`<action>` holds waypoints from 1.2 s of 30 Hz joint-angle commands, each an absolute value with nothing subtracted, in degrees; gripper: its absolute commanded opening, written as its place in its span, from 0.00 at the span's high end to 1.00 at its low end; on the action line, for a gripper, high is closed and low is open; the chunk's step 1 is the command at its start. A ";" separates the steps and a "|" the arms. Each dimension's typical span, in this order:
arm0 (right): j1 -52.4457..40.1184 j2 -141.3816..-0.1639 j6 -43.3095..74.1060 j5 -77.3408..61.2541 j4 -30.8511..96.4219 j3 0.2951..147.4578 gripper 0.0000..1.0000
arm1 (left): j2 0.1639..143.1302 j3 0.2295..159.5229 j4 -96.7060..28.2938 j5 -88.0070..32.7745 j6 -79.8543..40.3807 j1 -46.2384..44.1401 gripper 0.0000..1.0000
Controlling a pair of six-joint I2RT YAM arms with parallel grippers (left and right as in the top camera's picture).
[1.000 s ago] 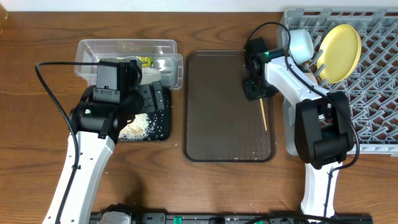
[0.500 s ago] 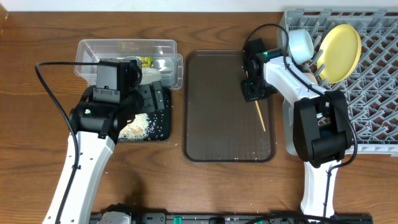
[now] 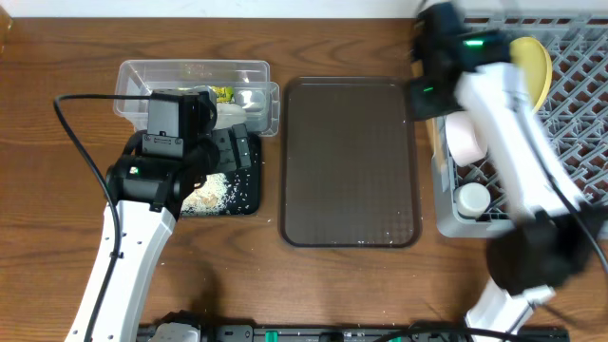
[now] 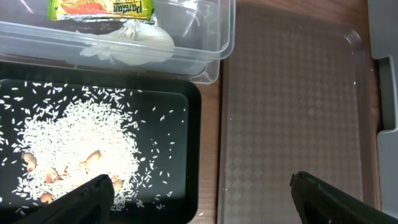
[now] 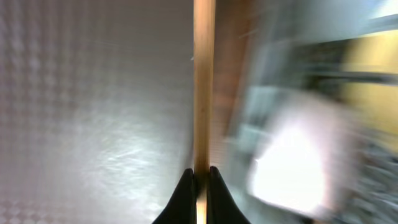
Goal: Sort waste into correct bins and load items into the dishwasher rack
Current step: 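Carry second chopstick with right gripper and place it in rack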
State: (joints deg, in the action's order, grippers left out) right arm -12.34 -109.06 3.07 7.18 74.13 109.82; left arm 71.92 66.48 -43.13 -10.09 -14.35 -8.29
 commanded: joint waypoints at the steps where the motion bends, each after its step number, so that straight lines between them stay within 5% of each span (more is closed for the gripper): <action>1: -8.62 -102.54 -2.39 16.01 76.51 110.76 0.99 | 72.25 66.94 -43.24 -9.58 -13.80 -8.05 0.07; 9: 0.34 -99.50 -13.02 16.69 80.49 107.31 0.99 | 72.25 66.94 -43.24 -9.58 -13.80 -8.05 0.07; 17: 4.99 -99.57 -23.73 16.84 70.76 92.38 0.99 | 72.25 66.94 -43.24 -9.58 -13.80 -8.05 0.07; 36: 9.37 -99.61 -16.93 16.95 55.48 78.96 0.99 | 72.25 66.94 -43.24 -9.58 -13.80 -8.05 0.07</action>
